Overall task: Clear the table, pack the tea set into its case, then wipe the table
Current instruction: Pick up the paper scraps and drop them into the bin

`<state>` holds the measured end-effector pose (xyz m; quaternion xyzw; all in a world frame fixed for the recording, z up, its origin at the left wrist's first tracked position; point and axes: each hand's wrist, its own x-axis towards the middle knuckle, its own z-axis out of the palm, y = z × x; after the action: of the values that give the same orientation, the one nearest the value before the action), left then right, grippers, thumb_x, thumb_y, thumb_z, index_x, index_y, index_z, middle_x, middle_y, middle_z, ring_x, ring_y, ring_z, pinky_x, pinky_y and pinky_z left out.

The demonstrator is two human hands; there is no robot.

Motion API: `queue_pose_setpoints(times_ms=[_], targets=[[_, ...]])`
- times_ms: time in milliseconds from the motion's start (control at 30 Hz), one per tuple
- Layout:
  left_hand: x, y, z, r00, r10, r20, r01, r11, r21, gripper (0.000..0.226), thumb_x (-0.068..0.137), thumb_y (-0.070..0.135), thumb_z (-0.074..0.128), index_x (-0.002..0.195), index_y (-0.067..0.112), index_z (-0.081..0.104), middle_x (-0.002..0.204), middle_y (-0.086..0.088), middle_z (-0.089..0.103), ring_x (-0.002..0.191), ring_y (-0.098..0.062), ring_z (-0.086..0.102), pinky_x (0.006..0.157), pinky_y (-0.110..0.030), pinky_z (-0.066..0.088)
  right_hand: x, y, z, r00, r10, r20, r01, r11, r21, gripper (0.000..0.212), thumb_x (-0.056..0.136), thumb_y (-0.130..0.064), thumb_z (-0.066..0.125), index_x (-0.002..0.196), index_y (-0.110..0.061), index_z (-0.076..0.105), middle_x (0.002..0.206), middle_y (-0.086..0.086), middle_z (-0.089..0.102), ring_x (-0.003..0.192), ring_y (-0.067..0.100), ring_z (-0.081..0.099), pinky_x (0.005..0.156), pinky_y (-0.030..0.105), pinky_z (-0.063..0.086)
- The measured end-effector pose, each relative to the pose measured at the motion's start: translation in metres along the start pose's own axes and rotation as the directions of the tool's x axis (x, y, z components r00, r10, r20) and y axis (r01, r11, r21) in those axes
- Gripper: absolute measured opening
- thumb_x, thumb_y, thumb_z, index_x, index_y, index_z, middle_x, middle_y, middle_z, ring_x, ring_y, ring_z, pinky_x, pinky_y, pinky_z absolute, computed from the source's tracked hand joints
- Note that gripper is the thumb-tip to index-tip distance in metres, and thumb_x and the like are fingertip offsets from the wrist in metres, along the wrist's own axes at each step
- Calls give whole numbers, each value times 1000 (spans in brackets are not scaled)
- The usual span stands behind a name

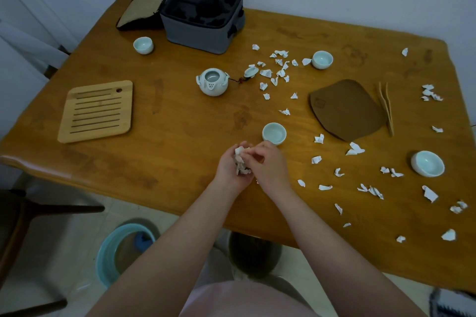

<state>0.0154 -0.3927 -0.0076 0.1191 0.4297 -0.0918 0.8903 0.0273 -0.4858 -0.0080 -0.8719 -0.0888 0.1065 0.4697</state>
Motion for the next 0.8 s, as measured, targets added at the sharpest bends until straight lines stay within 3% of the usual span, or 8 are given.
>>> queue_pose_setpoints(times_ms=[100,200,300,367,467,567,700,800], targets=[[-4,-15,-8,1000,9,15,-9,1000,-16,26,100,28,43,95,13,63,86,-11,69,85,-24,66,83,-35,52,-16,4,-10,996,-30,-85,37,996,79,15,92,-25,64,99,-17,75,90,-8,56,83,4,55,71,16,44],[-6,-26,-14,1000,4,15,-2,997,-76,25,100,28,45,93,12,62,90,-9,66,85,-21,64,90,-31,49,-28,8,-14,972,43,-232,15,970,241,17,97,-26,57,105,-22,72,105,-9,56,100,2,55,82,18,45],[-12,-42,-18,999,26,29,-22,993,-117,26,99,27,47,86,11,64,87,-8,66,85,-20,63,100,-31,46,-42,13,-16,980,103,-171,-44,948,316,19,98,-26,54,112,-26,68,118,-8,57,112,5,53,93,25,47],[-17,-52,-20,999,30,42,-24,990,-136,28,99,27,47,82,11,63,85,-7,65,86,-19,62,108,-30,41,-52,13,-18,976,170,-136,-101,906,410,21,100,-25,50,113,-26,66,116,-10,61,107,1,57,91,23,49],[-31,-68,-23,997,47,67,-38,990,-138,35,99,27,46,77,9,66,80,-9,66,82,-21,63,104,-31,43,-66,9,-24,927,371,-48,-262,734,626,25,102,-28,45,112,-22,67,107,-11,68,98,0,63,79,16,51],[-44,-82,-30,995,51,91,-42,994,-103,40,99,28,45,77,5,69,79,-10,68,78,-20,66,91,-29,49,-80,11,-25,865,494,88,-365,501,785,38,103,-33,40,107,-12,71,103,4,73,97,14,69,79,24,54],[-58,-97,-49,996,45,79,-37,993,-109,31,98,28,46,83,8,65,76,-6,65,73,-18,66,73,-30,56,-109,11,-18,792,574,207,-379,197,904,50,103,-38,38,101,-3,73,104,11,74,100,23,69,87,34,53],[-74,-109,-70,997,62,43,-59,996,-64,27,95,26,50,85,8,67,84,-7,65,79,-21,66,79,-34,55,-134,9,-5,760,608,228,-353,92,931,49,102,-39,40,103,-3,72,103,11,74,97,23,70,88,36,53]])
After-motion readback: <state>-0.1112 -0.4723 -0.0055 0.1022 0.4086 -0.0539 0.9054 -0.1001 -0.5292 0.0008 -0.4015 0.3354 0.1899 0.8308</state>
